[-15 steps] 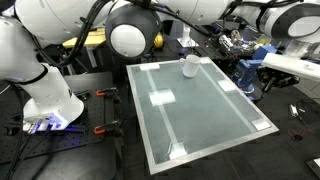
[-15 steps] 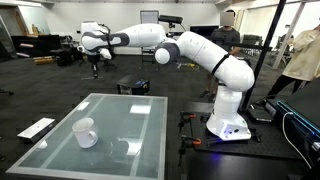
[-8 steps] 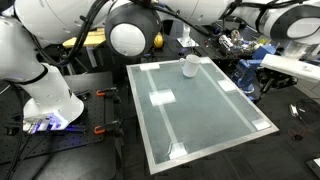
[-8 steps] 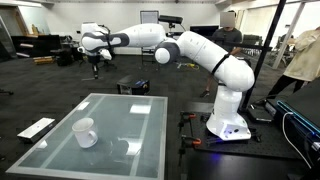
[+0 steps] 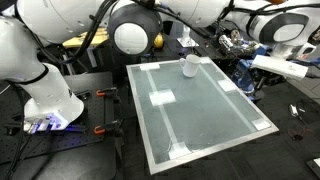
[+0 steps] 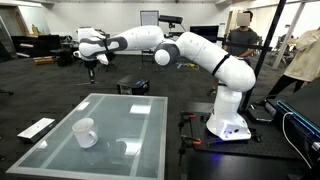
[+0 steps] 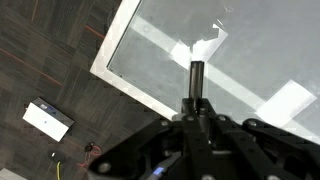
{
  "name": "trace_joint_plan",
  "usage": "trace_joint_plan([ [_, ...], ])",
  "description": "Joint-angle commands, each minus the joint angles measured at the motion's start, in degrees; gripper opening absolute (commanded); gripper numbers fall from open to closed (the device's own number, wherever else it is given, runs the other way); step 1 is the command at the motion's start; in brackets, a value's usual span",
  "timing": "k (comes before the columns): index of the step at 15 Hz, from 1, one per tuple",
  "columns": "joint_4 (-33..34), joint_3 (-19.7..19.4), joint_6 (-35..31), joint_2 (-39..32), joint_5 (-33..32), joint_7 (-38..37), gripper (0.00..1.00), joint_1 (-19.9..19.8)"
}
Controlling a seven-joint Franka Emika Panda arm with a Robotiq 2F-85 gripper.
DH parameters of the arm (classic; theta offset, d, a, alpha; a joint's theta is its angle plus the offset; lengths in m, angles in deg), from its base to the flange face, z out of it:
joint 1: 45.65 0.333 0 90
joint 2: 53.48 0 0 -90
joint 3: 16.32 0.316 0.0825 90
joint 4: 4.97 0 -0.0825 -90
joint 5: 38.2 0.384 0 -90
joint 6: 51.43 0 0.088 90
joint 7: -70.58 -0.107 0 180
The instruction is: Put the pen in the mug
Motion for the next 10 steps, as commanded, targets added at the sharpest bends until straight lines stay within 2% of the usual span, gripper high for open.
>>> trace_joint_plan([
  [1,-7.5,-0.6,-5.9,3.3,-0.7,-2.9,0.03,1.8],
  [10,-28.1,-3.5,-29.3,12.3,-1.4,-10.1,0.03,3.6],
])
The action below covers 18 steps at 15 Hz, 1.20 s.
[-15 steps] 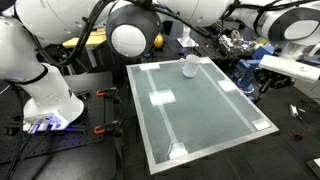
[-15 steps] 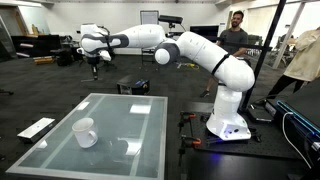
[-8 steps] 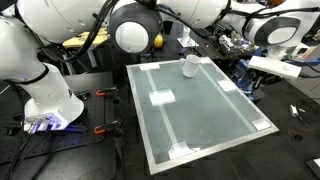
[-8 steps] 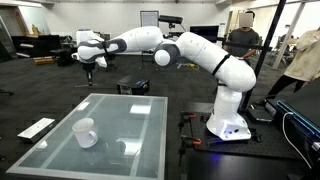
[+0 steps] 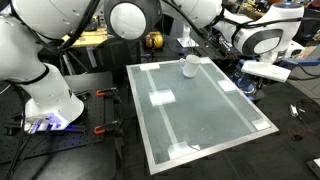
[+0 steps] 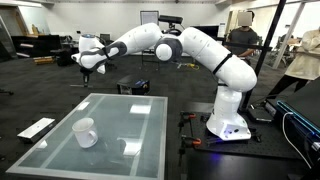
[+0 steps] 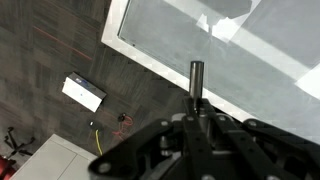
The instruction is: Put the pen in the mug
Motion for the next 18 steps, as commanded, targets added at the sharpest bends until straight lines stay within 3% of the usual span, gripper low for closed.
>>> trace_joint_plan([
  [1,-13.3,-1.0,-7.3,8.3,-2.8,-4.0,0.03,0.5],
  [11,-36.7,-0.6,-25.6,20.7,-10.2,-7.5,0.03,0.7],
  [12,-28.0,0.5,-22.8,15.0,-9.7,-6.1,0.11,0.0],
  [17,-33.5,0.5,-24.0,18.4,-10.1,-6.8,0.11,0.0],
  [18,-32.8,-0.1,-23.9,18.1,-10.2,-7.3,0.03,0.0],
])
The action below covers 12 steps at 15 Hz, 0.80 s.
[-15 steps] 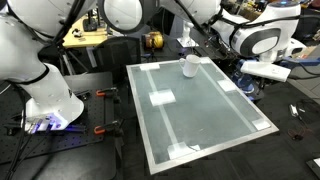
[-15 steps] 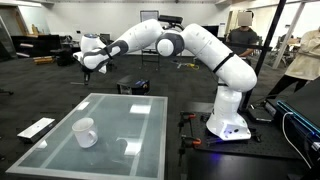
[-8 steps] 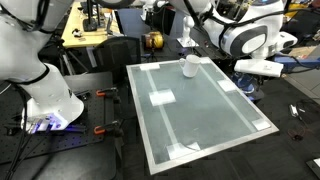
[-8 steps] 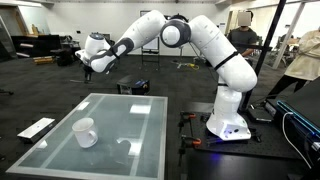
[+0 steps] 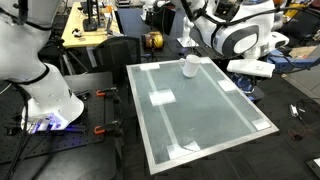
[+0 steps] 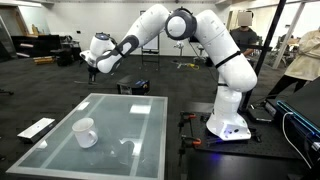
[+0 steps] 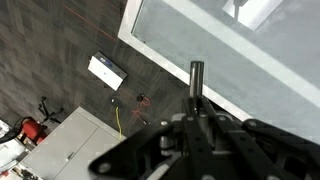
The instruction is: Put the pen in the mug
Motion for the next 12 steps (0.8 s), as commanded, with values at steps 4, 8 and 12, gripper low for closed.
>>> trace_joint_plan([
  [4,-2.2,-0.1,-1.2,2.2,-2.8,-0.7,0.03,-0.9],
  [8,-7.9,1.6,-4.2,6.4,-4.2,0.9,0.03,-2.0],
  [12,-17.5,1.6,-9.4,12.5,-5.4,-0.5,0.03,-1.3],
])
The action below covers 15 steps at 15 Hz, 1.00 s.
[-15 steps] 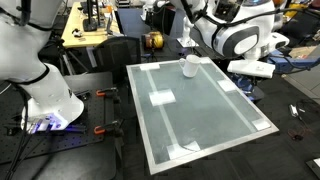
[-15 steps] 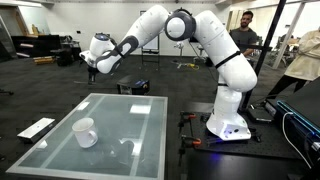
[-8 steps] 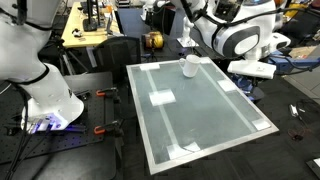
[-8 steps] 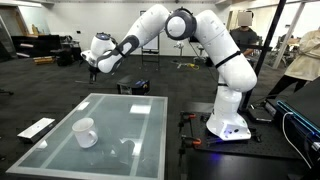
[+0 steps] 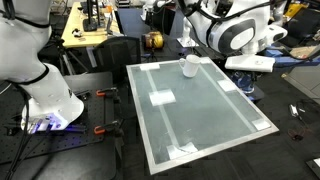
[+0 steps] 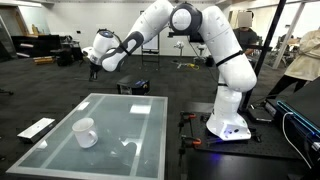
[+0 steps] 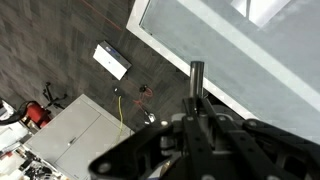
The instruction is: Put the pen in the mug
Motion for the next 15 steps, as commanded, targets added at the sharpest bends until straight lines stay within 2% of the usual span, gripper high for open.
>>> trace_joint_plan([
  [1,-13.3,0.1,-6.5,8.7,-2.4,-1.5,0.03,0.2],
  [7,-28.0,1.0,-15.6,15.2,-3.7,-1.8,0.03,-0.2],
  [8,-21.7,0.4,-12.9,11.1,-2.3,-0.3,0.11,0.5],
  [12,-25.9,0.5,-14.2,13.2,-2.3,-0.3,0.11,0.5],
  [13,-25.9,0.5,-14.2,13.3,-2.3,-0.3,0.03,0.5],
  [15,-24.7,3.3,-16.6,12.0,-1.2,1.1,0.03,-1.3],
])
